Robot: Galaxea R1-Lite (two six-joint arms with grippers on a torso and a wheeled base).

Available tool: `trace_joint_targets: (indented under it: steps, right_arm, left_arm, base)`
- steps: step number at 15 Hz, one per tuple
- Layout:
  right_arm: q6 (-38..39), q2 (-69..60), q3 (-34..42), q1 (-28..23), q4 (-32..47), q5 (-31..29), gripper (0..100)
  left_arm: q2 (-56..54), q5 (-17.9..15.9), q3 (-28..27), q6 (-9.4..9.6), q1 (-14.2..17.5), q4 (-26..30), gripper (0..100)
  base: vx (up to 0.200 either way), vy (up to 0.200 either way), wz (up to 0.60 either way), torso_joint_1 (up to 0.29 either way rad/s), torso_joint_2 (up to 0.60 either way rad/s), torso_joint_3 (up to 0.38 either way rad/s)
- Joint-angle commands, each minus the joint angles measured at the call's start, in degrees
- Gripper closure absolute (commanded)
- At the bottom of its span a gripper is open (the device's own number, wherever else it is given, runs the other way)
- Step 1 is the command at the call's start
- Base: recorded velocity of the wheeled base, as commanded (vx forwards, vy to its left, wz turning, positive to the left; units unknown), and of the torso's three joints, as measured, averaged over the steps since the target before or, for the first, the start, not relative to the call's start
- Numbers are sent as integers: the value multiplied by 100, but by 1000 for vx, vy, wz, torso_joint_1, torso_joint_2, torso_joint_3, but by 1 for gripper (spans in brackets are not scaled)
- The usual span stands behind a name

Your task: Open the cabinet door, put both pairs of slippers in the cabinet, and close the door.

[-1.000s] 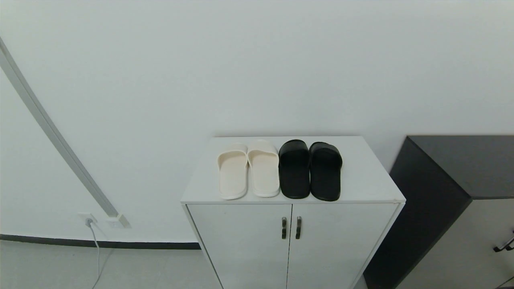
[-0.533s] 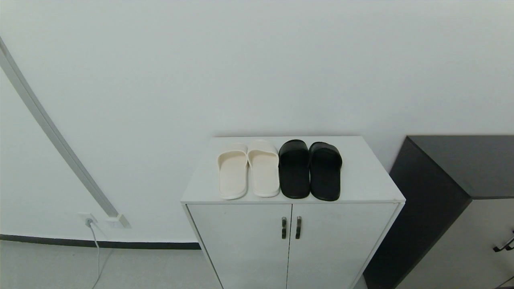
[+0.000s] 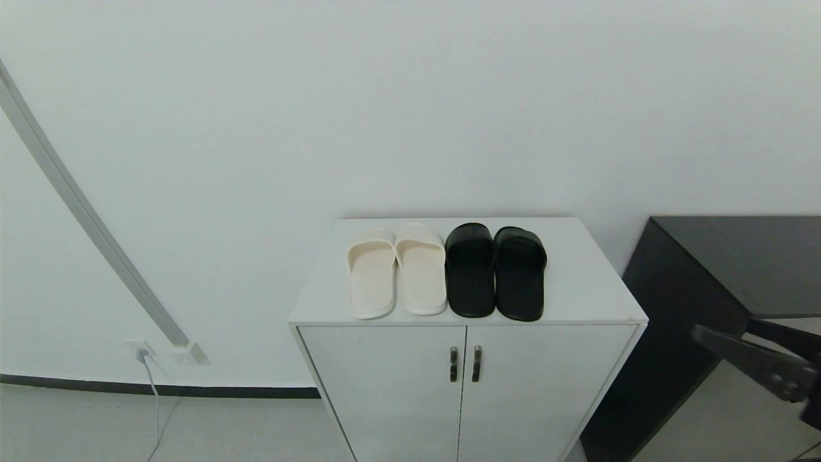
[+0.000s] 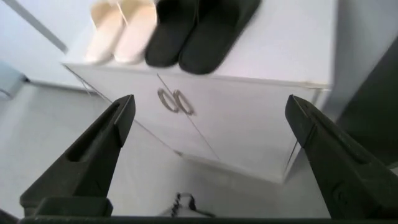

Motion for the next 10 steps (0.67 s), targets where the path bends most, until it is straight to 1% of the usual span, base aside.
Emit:
trace_joint_targets:
  steps: [1,4,7,8,9,10]
  right_arm:
    - [210,1461,-643,741,-291,-465,0]
    - [228,2199,-1311,969,-291,-649,0]
    - [342,2735,-1715,1189,-317,-975,0]
    - [342,3139,-1943,1233,-475,-1150,0]
    - [342,3280,-2014,1233,-555,-1221,0]
    - [333,3851,-2304,1233,-880,-1555,0]
  left_arm:
    - [11,0,1,-1,-1,-2,100]
    - [2,-9,1,-1,-1,6,100]
    - [2,-18,1,-1,-1,6,100]
    - [2,-18,1,-1,-1,6,100]
    - [2,-18,1,-1,-1,6,100]
    - [2,-18,1,-1,-1,6,100]
  base:
    - [0,0,0,0,0,0]
    - [0,0,0,0,0,0]
    - [0,0,0,0,0,0]
    - [0,0,0,0,0,0]
    - [0,0,0,0,0,0]
    - [0,0,0,0,0,0]
